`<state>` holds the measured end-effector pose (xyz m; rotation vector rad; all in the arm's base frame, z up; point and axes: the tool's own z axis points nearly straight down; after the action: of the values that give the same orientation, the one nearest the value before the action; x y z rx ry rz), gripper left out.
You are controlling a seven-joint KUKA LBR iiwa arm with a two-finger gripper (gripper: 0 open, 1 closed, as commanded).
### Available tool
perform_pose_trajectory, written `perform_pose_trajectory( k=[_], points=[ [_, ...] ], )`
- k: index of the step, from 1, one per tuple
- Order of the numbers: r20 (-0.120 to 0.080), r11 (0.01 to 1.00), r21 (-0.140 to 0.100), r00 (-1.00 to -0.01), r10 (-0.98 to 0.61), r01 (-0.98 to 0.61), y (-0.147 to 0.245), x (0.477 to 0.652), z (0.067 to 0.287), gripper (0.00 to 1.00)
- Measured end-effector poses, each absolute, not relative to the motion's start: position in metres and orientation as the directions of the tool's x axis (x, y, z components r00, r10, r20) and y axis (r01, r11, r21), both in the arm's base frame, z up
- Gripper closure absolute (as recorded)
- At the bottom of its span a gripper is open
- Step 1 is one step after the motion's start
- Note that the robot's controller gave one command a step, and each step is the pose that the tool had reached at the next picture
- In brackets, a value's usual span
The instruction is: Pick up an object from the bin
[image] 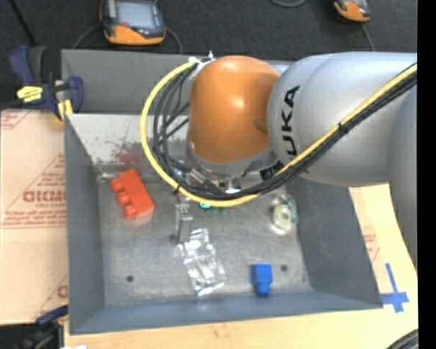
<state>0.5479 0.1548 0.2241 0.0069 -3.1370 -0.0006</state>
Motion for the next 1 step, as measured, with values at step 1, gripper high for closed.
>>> perform_pose_trajectory(
  k=[1],
  points=[
    [0.000,0.996,0.000,-0.995,-0.095,-0.095,0.2132,0.5944,0.0860,0.00]
  ],
)
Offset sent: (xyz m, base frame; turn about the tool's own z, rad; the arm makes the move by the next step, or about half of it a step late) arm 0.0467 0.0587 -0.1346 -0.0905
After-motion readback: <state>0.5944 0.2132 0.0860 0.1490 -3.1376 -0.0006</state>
